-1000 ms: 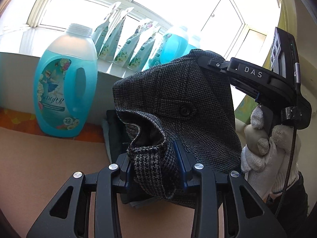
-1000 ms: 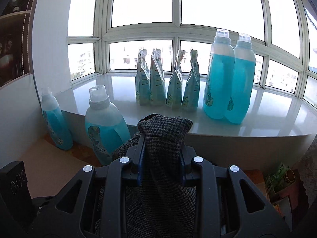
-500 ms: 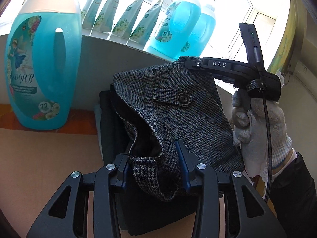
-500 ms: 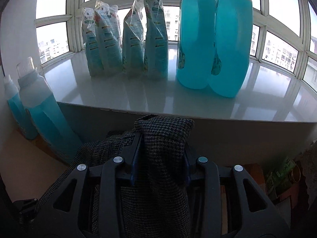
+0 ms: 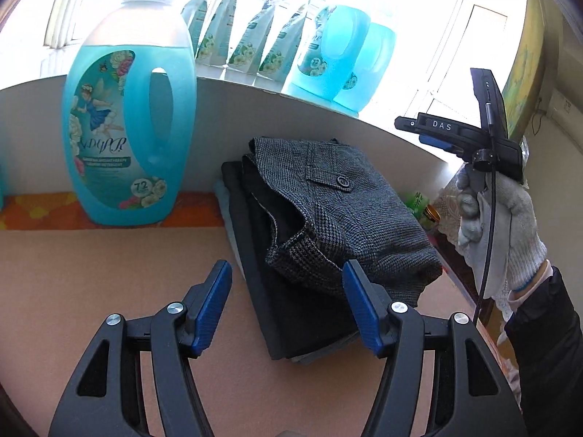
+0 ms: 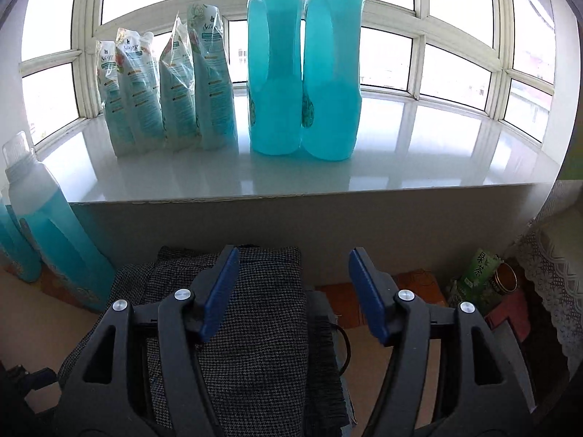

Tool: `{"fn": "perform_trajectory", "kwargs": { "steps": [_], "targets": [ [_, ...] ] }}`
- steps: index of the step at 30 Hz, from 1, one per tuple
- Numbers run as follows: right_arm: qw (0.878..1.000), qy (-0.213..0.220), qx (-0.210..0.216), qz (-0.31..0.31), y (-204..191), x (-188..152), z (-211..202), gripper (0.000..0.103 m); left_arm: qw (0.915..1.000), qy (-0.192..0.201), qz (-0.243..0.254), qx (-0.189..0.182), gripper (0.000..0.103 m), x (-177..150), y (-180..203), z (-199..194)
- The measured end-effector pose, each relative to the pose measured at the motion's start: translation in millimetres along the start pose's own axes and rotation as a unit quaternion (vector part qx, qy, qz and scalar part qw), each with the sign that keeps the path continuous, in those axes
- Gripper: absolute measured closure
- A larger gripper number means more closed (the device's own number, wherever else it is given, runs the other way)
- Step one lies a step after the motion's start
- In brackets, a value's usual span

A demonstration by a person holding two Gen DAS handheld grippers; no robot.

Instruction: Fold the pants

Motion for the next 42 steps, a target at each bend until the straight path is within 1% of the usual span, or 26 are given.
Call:
{"fn": "perform_trajectory", "kwargs": {
  "steps": [2, 4, 9, 13, 17, 19, 24, 26, 27, 28, 32, 34, 36, 37, 42],
  "targets": [
    [1.0, 0.001, 0.004, 0.014, 2.8, -5.0, -14.1, 0.038, 1.0, -0.002, 0.003, 0.002, 0.04, -2.4, 1.0, -5.3],
    [1.0, 0.0, 0.004, 0.014, 4.6, -14.1, -27.5, 0.035, 0.9999, -0.003, 0.011, 0.002, 0.04, -5.3, 7.6, -14.9],
    [1.0, 0.003, -0.005, 0.017, 9.7, -47.7, -67.2, 0.034, 0.9995, 0.005, 0.031, 0.003, 0.04, -6.0, 24.3, -33.9],
    [1.0, -0.002, -0.002, 0.03, 8.9, -76.2, -98.6, 0.028, 0.9985, 0.011, 0.053, 0.005, 0.04, -8.2, 37.8, -52.0],
    [1.0, 0.007, -0.012, 0.02, -1.4, -103.4, -134.2, 0.027, 0.9972, 0.014, 0.074, 0.003, 0.04, -17.5, 53.1, -74.7],
    [1.0, 0.011, -0.009, 0.018, -8.8, -116.6, -152.2, 0.021, 0.9964, 0.021, 0.082, 0.002, 0.039, -20.8, 58.7, -85.0],
    [1.0, 0.017, -0.015, 0.003, -28.0, -150.9, -193.3, 0.02, 0.9946, 0.04, 0.096, 0.003, 0.036, -29.5, 67.7, -112.9],
    [1.0, 0.021, -0.015, 0.003, -34.4, -165.2, -210.0, 0.012, 0.9939, 0.043, 0.102, 0.001, 0.036, -34.6, 71.5, -122.7],
    [1.0, 0.026, -0.013, 0.003, -37.3, -171.4, -219.1, 0.004, 0.9937, 0.043, 0.103, -0.001, 0.036, -37.6, 73.5, -127.6],
    [0.999, 0.033, -0.013, 0.002, -40.1, -176.4, -228.0, 0.0, 0.9933, 0.044, 0.107, -0.002, 0.035, -41.0, 75.6, -132.4],
    [0.998, 0.054, -0.027, -0.011, -49.0, -193.2, -261.3, 0.0, 0.9916, 0.044, 0.122, -0.004, 0.03, -55.5, 82.2, -150.7],
    [0.998, 0.056, -0.026, -0.008, -51.8, -201.7, -274.9, 0.0, 0.9914, 0.047, 0.123, -0.001, 0.03, -61.7, 82.0, -158.6],
    [0.998, 0.056, -0.024, -0.002, -53.8, -209.7, -285.7, 0.0, 0.9917, 0.049, 0.119, 0.0, 0.027, -67.3, 80.7, -164.6],
    [0.998, 0.057, -0.024, 0.002, -54.5, -214.2, -290.8, 0.0, 0.9923, 0.049, 0.114, 0.001, 0.024, -69.8, 79.6, -166.1],
    [0.997, 0.066, -0.036, 0.01, -54.9, -234.4, -309.0, 0.0, 0.9931, 0.037, 0.111, 0.011, 0.022, -88.1, 75.1, -169.8]
  ]
}}
Point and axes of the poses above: each gripper's, at about its wrist camera, not at the fingertips, and z roughly the way its jaws point, y to its right, x to its top, the point moved 9 cm from there along z, roughly the way its jaws point, and after that the axes turned 6 degrees about z, right-handed, at the moved point
